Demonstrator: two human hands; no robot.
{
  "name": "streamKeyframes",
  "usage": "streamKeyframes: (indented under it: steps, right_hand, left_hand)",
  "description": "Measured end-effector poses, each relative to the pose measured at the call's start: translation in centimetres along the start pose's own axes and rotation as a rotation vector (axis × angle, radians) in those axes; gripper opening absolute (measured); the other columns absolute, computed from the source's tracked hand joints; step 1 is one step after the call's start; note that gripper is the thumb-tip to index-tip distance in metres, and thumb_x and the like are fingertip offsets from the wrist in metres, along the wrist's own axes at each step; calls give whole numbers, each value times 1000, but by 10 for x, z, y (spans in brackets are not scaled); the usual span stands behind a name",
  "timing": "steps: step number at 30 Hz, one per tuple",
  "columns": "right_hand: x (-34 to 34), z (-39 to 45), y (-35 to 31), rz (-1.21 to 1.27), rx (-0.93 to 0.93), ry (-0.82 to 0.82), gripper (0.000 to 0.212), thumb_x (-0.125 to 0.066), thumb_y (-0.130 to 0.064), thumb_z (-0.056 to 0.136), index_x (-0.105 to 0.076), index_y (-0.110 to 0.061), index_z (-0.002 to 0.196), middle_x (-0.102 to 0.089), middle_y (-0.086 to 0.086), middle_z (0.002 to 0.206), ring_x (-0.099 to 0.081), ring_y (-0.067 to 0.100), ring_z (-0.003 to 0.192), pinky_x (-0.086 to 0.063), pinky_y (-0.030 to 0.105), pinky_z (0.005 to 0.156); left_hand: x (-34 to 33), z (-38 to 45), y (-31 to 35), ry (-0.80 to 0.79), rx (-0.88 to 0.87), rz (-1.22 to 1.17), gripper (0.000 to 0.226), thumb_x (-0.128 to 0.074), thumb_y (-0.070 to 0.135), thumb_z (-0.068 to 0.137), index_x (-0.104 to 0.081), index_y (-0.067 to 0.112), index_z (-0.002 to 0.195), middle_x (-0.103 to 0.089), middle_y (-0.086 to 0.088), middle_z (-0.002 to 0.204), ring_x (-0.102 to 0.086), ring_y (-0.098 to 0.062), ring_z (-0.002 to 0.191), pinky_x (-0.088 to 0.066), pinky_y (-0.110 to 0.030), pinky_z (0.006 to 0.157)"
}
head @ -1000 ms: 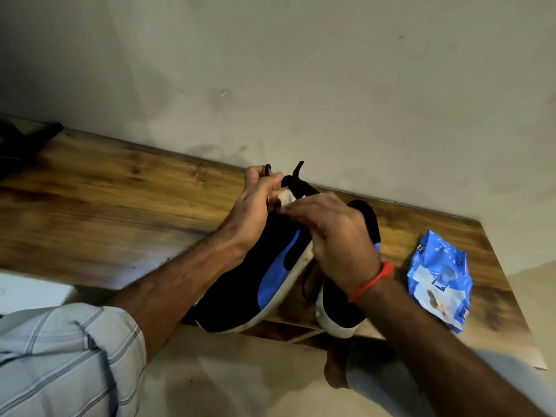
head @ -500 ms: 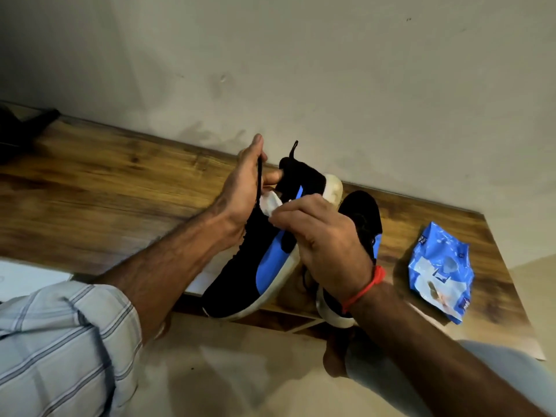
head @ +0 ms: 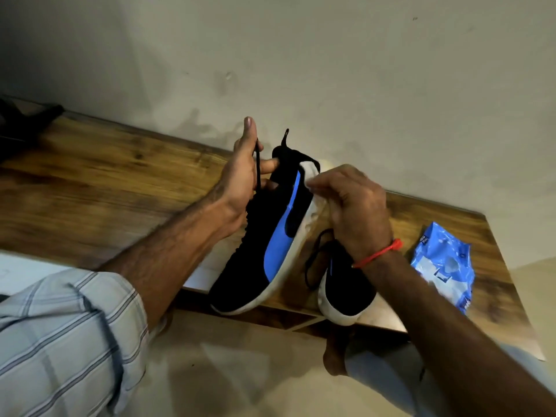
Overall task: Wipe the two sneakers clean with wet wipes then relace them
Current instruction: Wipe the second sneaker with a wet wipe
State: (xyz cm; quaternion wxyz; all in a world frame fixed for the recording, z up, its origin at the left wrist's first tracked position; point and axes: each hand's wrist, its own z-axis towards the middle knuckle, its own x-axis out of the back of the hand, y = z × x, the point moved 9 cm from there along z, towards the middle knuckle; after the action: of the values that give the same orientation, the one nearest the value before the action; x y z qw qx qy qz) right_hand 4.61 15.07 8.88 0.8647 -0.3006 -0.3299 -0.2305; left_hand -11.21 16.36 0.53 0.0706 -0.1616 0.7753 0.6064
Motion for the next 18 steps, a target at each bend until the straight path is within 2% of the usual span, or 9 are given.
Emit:
streamKeyframes:
  steps: [2,5,8,10,11,13,15,18]
  right_hand:
    - [6,1,7,20,-41,31,12,-70,2,80,-77,-5,89,-70,8,85,-68,21,80,-54,28,77]
    - [-15,-20,-26,63,49,-61,15,-67,5,81,-75,-3,91,-70,9,91,-67,22,85,-55,32,81]
    - [-31,-40,-51,81,164,-153,15,-67,5,83,-73,-1,96,-70,12,98,-68,26,92,-56,36,86]
    - [-23,-28,-37,75,141,-112,15,-67,5,84,-74,-1,95,-70,11,96,-68,25,91,-55,33,86]
    - [-16,-18,-27,61,100,-60,14,-68,5,83,-75,-2,93,-71,10,93,-68,22,88,-54,29,85]
    - [-3,0,-7,28,14,34,16,-70,8,80,-76,-3,90,-70,9,87,-66,12,84,-49,14,82]
    - [0,6,6,25,-56,68,18,-70,12,77,-76,-2,88,-69,9,84,-60,4,82,-40,1,82]
    - [-11,-8,1,51,-94,26,22,-69,14,76,-75,-3,87,-68,7,84,-60,8,80,-41,3,80]
  left_hand:
    - [-1,-1,-1,-4,21,-15,68,-23,80,94,-43,21,120,-75,-12,117,-55,-23,69,-47,-32,64]
    - [9,-3,-2,59,55,-65,60,-20,84,91,-42,29,97,-73,-16,119,-52,-19,64,-44,-29,60]
    - [19,-3,2,101,52,-93,65,-16,86,89,-40,26,94,-70,-19,123,-52,-19,63,-42,-29,58]
    - [15,-3,1,59,70,-124,67,-15,86,89,-36,23,96,-74,-15,117,-63,-27,71,-48,-29,58]
    - [12,-4,-1,29,87,-148,68,-14,87,88,-35,22,98,-75,-12,115,-68,-35,82,-52,-31,62]
    - [2,-6,-4,-21,114,-189,68,-14,87,88,-34,22,100,-75,-12,115,-68,-44,100,-51,-37,69]
    - [-5,-6,-7,-49,123,-188,70,-13,87,88,-36,22,102,-75,-13,116,-68,-44,93,-51,-35,66]
    - [-1,-7,-8,-2,135,-181,71,-13,87,88,-36,21,103,-74,-14,116,-61,-28,67,-48,-26,52]
